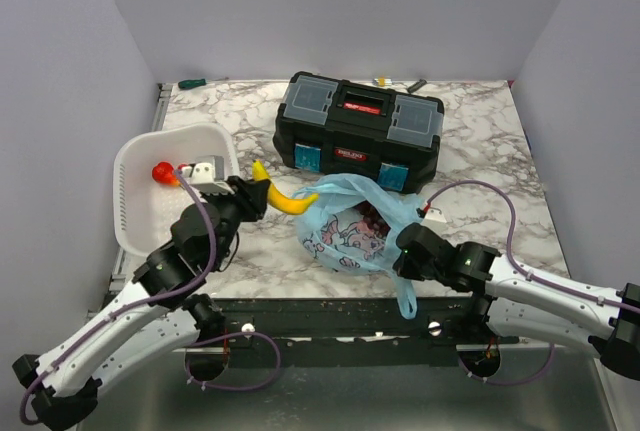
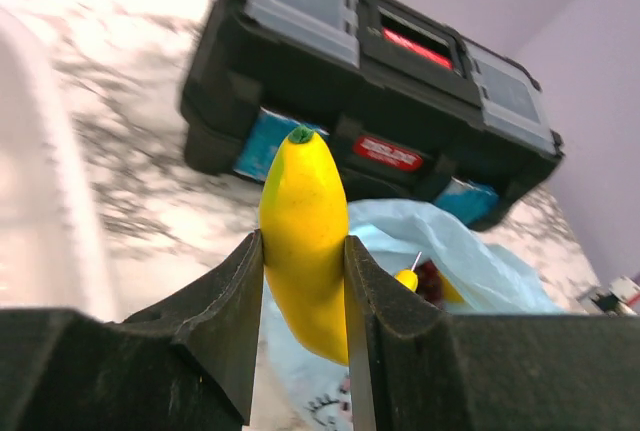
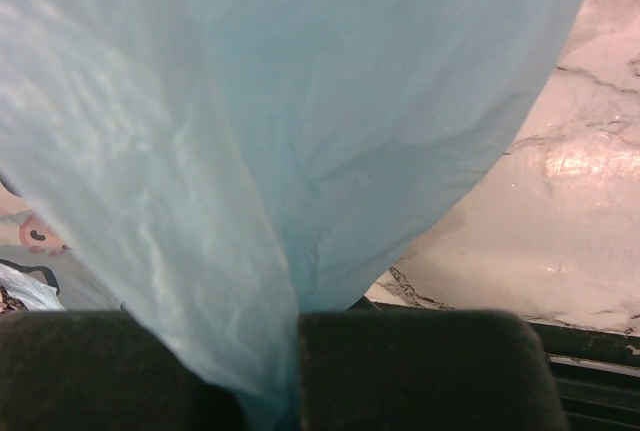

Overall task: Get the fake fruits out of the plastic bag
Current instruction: Place the fake fruit in the bin.

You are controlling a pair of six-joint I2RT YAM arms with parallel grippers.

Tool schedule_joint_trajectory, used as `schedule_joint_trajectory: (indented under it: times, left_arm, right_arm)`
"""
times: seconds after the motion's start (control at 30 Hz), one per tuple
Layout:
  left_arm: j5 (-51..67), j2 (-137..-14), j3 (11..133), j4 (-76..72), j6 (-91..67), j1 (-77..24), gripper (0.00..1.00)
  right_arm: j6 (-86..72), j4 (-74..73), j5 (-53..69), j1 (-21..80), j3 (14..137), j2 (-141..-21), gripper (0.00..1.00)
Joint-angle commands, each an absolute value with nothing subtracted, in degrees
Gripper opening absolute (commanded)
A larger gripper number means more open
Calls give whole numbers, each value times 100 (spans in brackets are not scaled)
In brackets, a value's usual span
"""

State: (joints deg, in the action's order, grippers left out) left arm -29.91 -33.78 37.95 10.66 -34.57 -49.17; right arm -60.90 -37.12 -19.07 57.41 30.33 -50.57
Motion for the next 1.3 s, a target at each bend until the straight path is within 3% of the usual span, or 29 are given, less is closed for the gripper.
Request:
schedule_joint_trajectory:
  times: [0.0, 0.17, 0.33, 0.4, 0.5, 0.6, 0.63, 0.77, 0.87, 1.03, 1.27]
  left_arm:
    - [-3673, -3043, 4395, 2171, -2225, -4618, 0]
    - [-5619, -2667, 4465, 1649, -739, -4560, 0]
    - [-6619, -2371, 3893, -1005, 1642, -4340, 0]
    - [-6826, -2554, 3759, -1609, 1868, -4086, 0]
    - [-7697, -3061, 3872, -1355, 1019, -3408, 0]
    - [-8189, -3332, 4551, 1722, -2751, -3115, 0]
    - [-8162, -3446, 4643, 2493, -3907, -2961, 0]
    - [-7399, -4098, 4386, 2007, -4463, -2195, 0]
    - [-6125, -4725, 4576, 2409, -5384, -1405, 0]
    - [-4293, -5818, 4991, 2768, -6201, -223, 0]
    - [-3332, -6538, 4652, 2054, -6739, 613, 0]
  right_arm:
    - [-6101, -3720, -2073, 5779, 2943, -5036, 1]
    - [-6061, -3740, -2063, 5775, 2962, -5044, 1]
    - [-6056, -3693, -2054, 5772, 2918, -4975, 1]
    - [-6050, -3676, -2055, 5780, 2911, -4969, 1]
    - [-6021, -3626, -2067, 5776, 2898, -4977, 1]
    - [-5994, -3578, -2069, 5775, 2902, -5007, 1]
    - [-5996, -3584, -2060, 5779, 2924, -5016, 1]
    - [-5956, -3660, -2047, 5777, 2995, -4985, 1]
    - [-5944, -3696, -2021, 5782, 2993, -4893, 1]
    - [-5996, -3718, -1989, 5779, 2962, -4745, 1]
    - [-6005, -3735, -2013, 5774, 2993, -4811, 1]
